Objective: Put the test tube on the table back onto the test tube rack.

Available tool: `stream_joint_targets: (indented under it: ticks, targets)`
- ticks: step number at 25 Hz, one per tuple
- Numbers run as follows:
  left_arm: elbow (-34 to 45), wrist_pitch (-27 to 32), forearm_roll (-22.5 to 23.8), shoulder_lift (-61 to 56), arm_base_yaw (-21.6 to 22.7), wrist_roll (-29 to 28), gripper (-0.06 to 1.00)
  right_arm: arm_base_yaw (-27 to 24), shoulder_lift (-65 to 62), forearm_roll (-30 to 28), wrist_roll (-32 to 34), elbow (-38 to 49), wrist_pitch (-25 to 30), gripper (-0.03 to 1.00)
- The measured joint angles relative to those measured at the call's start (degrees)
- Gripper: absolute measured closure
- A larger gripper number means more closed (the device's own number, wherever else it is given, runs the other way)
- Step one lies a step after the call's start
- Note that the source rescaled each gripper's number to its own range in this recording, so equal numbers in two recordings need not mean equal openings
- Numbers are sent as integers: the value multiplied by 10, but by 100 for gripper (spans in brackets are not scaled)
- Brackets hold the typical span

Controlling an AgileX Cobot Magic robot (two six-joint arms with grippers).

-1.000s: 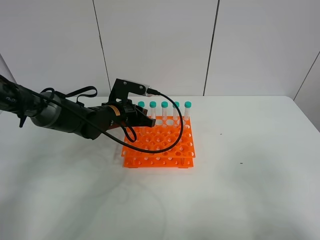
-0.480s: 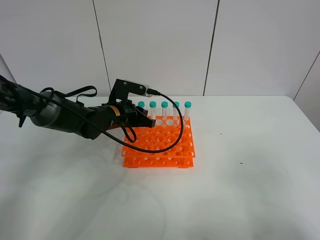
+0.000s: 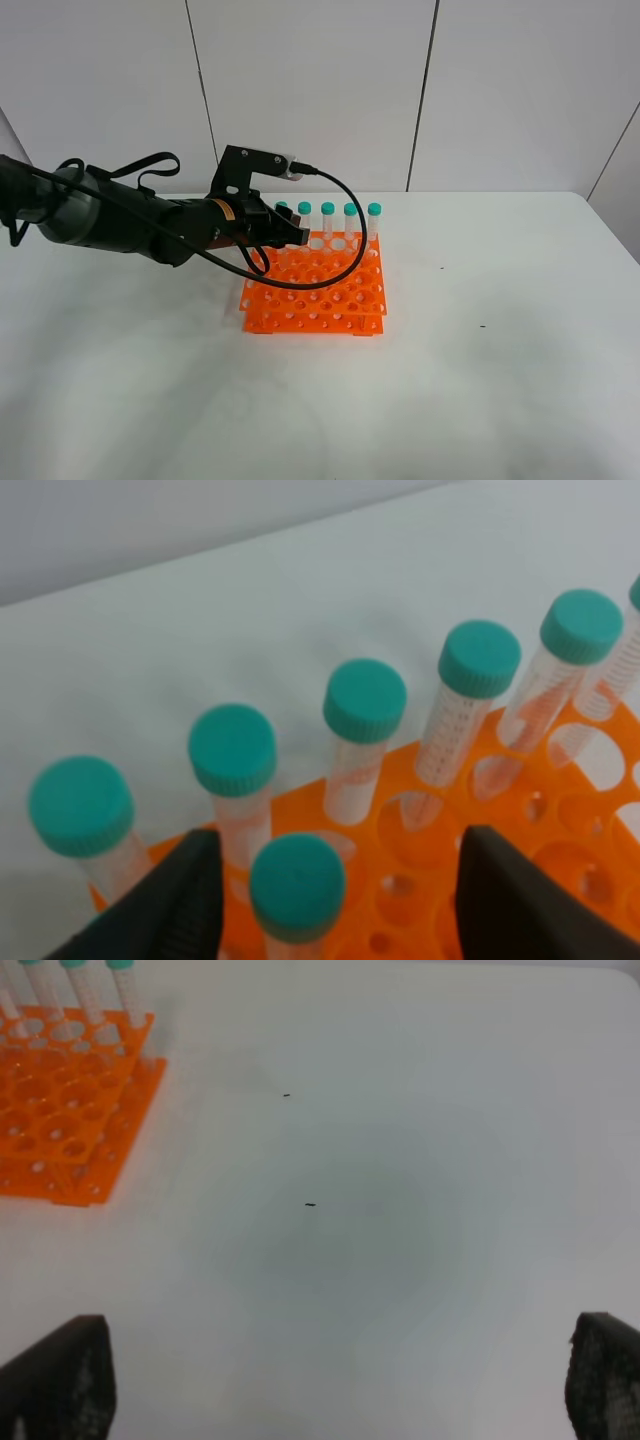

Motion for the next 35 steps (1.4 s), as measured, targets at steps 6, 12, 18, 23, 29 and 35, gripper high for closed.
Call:
stream_joint_targets:
  ticks: [6, 12, 18, 23, 29, 35]
  targets:
    - [-7, 18, 8, -67, 0, -1, 29, 0, 0, 0, 0, 0, 0, -3]
    - [-10, 74, 33, -180, 0, -1, 11, 0, 0, 0, 0, 0, 0, -3]
    - [-10, 266, 36, -270, 0, -2, 2, 0, 0, 0, 0, 0, 0, -3]
    - [-10, 454, 36, -298, 0, -21, 2, 0, 0, 0, 0, 0, 0, -3]
    - [-29, 639, 34, -276, 8, -40, 1, 0, 0, 0, 0, 0, 0, -3]
    - [-33, 694, 30, -261, 91, -41, 1, 0, 0, 1, 0, 0, 0, -3]
